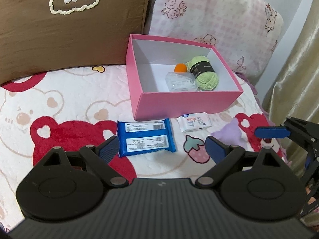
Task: Organize objects
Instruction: 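Move the left tool out of the box toward the blue wipe pack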
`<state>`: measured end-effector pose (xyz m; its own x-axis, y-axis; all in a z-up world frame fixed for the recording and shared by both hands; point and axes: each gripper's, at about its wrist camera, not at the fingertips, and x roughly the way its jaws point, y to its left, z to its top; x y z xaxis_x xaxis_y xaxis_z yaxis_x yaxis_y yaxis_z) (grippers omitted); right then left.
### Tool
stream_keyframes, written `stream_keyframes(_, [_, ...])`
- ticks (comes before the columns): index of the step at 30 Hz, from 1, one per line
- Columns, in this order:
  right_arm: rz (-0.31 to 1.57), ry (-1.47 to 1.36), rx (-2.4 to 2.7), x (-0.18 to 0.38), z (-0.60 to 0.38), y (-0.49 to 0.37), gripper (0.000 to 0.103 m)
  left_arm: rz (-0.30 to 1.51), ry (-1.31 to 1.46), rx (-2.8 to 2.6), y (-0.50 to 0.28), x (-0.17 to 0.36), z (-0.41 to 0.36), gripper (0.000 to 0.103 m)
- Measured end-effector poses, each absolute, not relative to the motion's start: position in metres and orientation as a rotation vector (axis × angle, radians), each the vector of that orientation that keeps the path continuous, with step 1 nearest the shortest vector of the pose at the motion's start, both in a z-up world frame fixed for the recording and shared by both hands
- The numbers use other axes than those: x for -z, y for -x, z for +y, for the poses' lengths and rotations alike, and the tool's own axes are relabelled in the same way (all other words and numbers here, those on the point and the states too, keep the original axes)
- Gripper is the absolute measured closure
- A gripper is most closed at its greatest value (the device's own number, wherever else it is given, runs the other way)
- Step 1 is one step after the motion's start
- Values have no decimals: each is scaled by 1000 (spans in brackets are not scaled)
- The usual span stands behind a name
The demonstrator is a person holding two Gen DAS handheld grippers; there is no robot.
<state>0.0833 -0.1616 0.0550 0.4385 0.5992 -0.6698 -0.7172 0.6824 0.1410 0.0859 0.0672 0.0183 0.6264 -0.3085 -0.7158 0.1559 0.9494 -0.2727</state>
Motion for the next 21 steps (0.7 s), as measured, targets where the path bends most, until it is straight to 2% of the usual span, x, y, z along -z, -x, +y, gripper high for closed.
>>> stream_keyframes(10, [771, 179, -810, -16, -136, -100, 3, 862, 223, 320, -98, 22, 71, 10])
stream_keyframes(16, [769, 232, -769, 10, -117, -111, 3, 933, 395, 286, -116, 60, 82, 11])
stream_keyframes(21, [769, 234, -735, 37, -108, -129, 3, 890, 375, 228, -127, 77, 87, 11])
